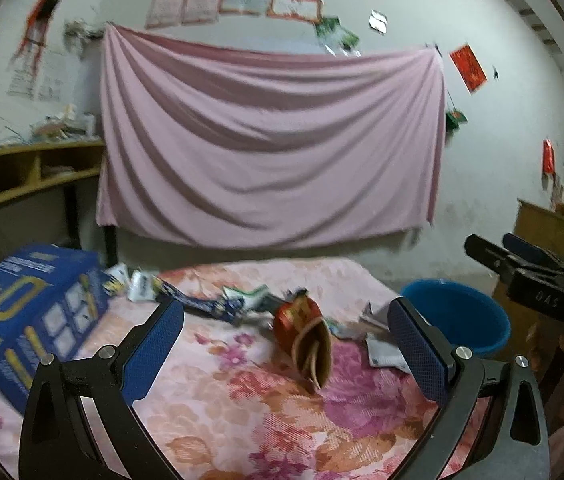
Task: Collect trash
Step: 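Grasp the red paper cup with the left tool while the right tool grasps the grey masks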
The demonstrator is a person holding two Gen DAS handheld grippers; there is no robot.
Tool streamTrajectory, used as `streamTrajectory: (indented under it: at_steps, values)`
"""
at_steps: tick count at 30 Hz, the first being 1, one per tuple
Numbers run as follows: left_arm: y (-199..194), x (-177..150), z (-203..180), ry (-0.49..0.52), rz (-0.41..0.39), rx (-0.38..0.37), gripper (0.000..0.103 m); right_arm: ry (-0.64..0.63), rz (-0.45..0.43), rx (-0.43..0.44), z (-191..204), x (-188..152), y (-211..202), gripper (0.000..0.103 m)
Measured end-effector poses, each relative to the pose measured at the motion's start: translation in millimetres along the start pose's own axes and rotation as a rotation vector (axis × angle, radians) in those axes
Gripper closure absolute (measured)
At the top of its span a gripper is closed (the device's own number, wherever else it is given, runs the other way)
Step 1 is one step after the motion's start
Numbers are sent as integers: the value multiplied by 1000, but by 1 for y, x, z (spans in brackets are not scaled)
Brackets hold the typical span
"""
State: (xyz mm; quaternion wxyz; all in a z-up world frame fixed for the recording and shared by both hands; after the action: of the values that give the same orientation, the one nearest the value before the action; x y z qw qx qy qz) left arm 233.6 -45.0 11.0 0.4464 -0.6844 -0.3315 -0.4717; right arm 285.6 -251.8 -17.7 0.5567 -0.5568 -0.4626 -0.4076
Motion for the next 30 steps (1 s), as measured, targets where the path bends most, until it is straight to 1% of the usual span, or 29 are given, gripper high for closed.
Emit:
streamTrajectory:
  at_steps: [2, 4, 6, 7, 9, 10, 12, 16, 18, 19, 22, 25, 26, 29, 30]
  values:
    - [9, -4, -1, 6, 44, -13, 5, -27, 34, 17, 3, -9, 7, 0]
    - [18, -8, -3, 8, 90, -29, 10, -70, 77, 39, 9, -16, 14, 0]
    - [25, -12, -3, 0, 130, -39, 21, -107, 111, 57, 15, -26, 19, 0]
    - [28, -14, -3, -4, 152, -47, 23, -118, 128, 78, 18, -30, 21, 0]
    - [38, -21, -5, -13, 197, -74, 34, -146, 160, 113, 25, -37, 24, 0]
    - [43, -25, -5, -26, 228, -95, 37, -157, 175, 127, 28, -41, 26, 0]
    - [49, -29, -6, -48, 271, -122, 50, -186, 213, 157, 35, -49, 32, 0]
    - [64, -39, -6, -89, 364, -166, 64, -234, 296, 185, 44, -65, 46, 0]
    - [65, -41, -5, -109, 378, -178, 72, -259, 331, 203, 49, -72, 51, 0]
    - [65, -42, -4, -122, 383, -183, 74, -267, 339, 208, 51, -74, 52, 0]
    - [64, -42, -1, -137, 380, -187, 75, -312, 374, 220, 58, -81, 57, 0]
    - [61, -40, -1, -131, 374, -178, 77, -353, 413, 216, 63, -89, 62, 1]
    - [60, -39, -2, -125, 373, -171, 78, -362, 421, 212, 64, -91, 63, 6]
    - [60, -38, -3, -110, 373, -151, 81, -381, 450, 204, 65, -97, 64, 9]
    - [59, -38, -3, -106, 373, -144, 90, -385, 454, 205, 65, -98, 64, 10]
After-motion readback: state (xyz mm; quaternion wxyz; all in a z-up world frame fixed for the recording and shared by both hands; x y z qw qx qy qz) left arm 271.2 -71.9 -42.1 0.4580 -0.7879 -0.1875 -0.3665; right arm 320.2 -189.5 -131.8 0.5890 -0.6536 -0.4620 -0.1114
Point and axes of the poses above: each gripper's, at about its wrist camera, not at the fingertips, and y roughly the way its jaws point, z to its left, x to its top, the point moved 7 cm from there along y, roughly the way its jaws point, and after that the axes turned 9 degrees about -x, right-handed, at the moved point
